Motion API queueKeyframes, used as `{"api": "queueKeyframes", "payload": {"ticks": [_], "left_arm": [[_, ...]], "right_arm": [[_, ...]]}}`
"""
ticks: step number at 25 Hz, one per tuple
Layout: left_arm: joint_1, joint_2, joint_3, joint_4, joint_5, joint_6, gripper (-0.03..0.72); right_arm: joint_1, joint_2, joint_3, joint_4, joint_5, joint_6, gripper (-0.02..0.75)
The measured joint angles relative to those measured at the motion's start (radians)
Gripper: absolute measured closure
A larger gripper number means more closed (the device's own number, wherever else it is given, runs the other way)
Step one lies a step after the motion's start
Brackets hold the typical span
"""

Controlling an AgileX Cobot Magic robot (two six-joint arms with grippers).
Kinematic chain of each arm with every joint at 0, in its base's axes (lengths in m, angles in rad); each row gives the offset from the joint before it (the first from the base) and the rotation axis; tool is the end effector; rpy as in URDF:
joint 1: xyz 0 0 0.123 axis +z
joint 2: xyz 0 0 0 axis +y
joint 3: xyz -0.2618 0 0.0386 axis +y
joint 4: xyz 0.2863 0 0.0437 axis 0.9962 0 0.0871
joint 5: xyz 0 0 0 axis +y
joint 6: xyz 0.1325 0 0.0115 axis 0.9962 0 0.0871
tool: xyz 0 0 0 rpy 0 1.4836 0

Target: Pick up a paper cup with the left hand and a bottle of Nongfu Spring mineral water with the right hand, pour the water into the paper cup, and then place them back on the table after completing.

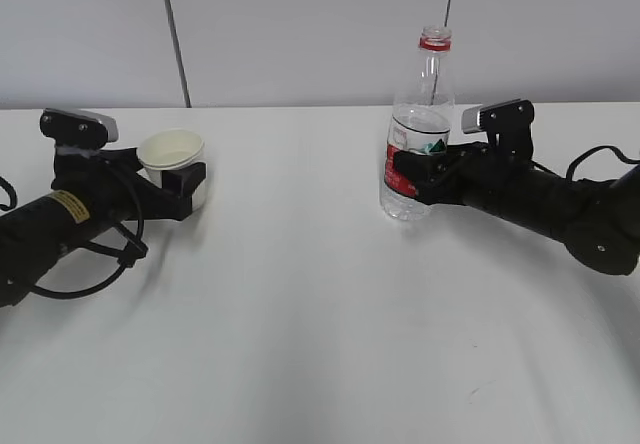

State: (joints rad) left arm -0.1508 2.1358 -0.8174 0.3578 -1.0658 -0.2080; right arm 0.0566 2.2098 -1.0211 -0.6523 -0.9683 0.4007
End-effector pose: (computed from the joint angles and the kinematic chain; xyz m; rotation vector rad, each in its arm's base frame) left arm 0.4000 -0.1020 0.0327 0.3337 1.7408 -0.4048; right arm 0.4417 0.0916 0.0328 -0.4280 1.7591 0.5086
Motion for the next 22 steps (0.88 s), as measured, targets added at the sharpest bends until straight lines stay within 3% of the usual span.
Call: {"api": "queueKeyframes", "payload": {"ticks": [17, 22], "left_arm": [[0.0, -0.002, 0.005, -0.001, -0.005, 0.0, 0.125], [0.0, -0.002, 0.005, -0.001, -0.005, 0.0, 0.125]], "right_arm": [[0.0, 0.0, 0.0, 0.023, 0.004, -0.041, 0.372], [0.0, 0.0, 0.0, 0.008, 0.004, -0.047, 0.279]]}}
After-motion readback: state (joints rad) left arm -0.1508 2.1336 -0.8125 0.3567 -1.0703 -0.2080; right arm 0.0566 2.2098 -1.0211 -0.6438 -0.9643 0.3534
